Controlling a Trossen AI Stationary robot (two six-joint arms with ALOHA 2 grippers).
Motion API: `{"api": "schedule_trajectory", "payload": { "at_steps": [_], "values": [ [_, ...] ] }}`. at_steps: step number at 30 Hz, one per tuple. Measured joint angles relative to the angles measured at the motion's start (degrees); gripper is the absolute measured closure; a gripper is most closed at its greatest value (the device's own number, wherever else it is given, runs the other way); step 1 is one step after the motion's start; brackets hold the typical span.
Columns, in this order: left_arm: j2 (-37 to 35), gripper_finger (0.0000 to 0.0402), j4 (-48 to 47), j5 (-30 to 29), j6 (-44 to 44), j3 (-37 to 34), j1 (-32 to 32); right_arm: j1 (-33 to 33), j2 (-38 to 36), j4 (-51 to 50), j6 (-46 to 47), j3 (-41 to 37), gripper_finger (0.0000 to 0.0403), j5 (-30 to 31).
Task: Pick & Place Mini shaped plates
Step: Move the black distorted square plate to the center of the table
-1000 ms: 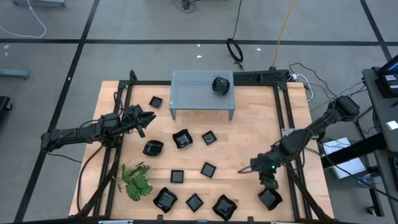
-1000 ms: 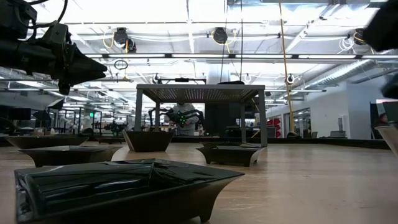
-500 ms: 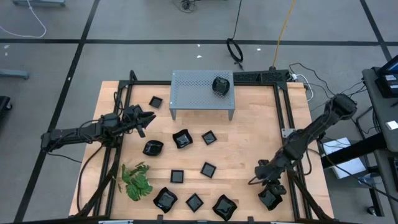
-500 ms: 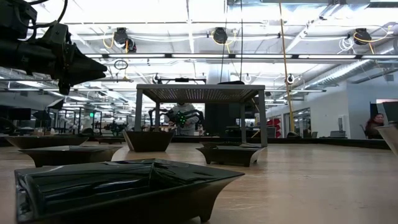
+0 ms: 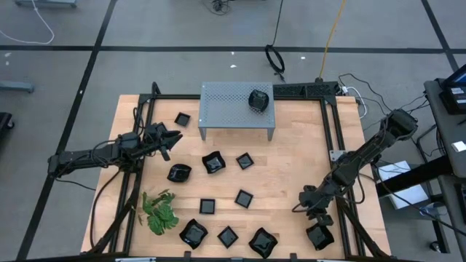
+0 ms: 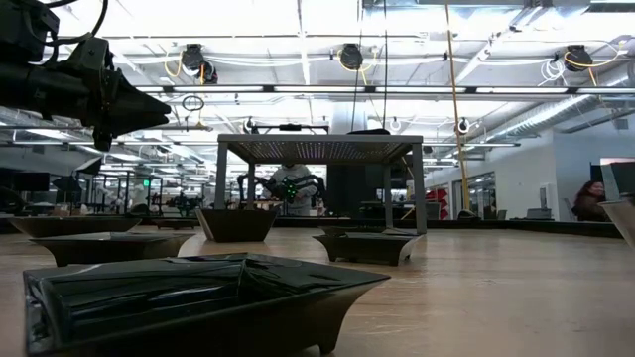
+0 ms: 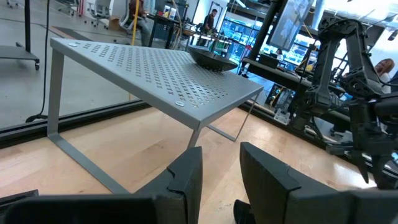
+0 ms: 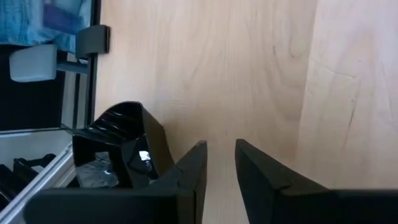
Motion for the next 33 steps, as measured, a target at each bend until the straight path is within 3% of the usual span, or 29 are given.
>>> {"api": "schedule_trajectory", "payload": {
  "at_steps": [8, 16, 19, 25, 33],
  "values": [
    [-0.01, 0.0291, -0.01, 0.01, -0.01, 0.02, 0.01, -0.07, 0.00, 2.52, 2.87, 0.00, 0.0320, 3.16],
    [0.00, 0.0291, -0.01, 0.01, 0.00, 0.02, 0.00, -0.02, 0.00, 20.31, 5.33, 0.00, 0.0308, 6.22],
    [0.00, 0.0291, 0.00, 0.02, 0.00, 0.01, 0.01, -0.11, 0.00, 26.09, -4.16, 0.00, 0.0309, 8.68],
    [-0.02, 0.0291, 0.00, 0.00, 0.00, 0.02, 0.01, -0.22, -0.02, 36.93, -30.23, 0.00, 0.0308, 20.88],
    [0.00, 0.0291, 0.00, 0.02, 0.00, 0.02, -0.01, -0.24, 0.00, 41.80, -41.33, 0.00, 0.0309, 22.46]
  ]
}}
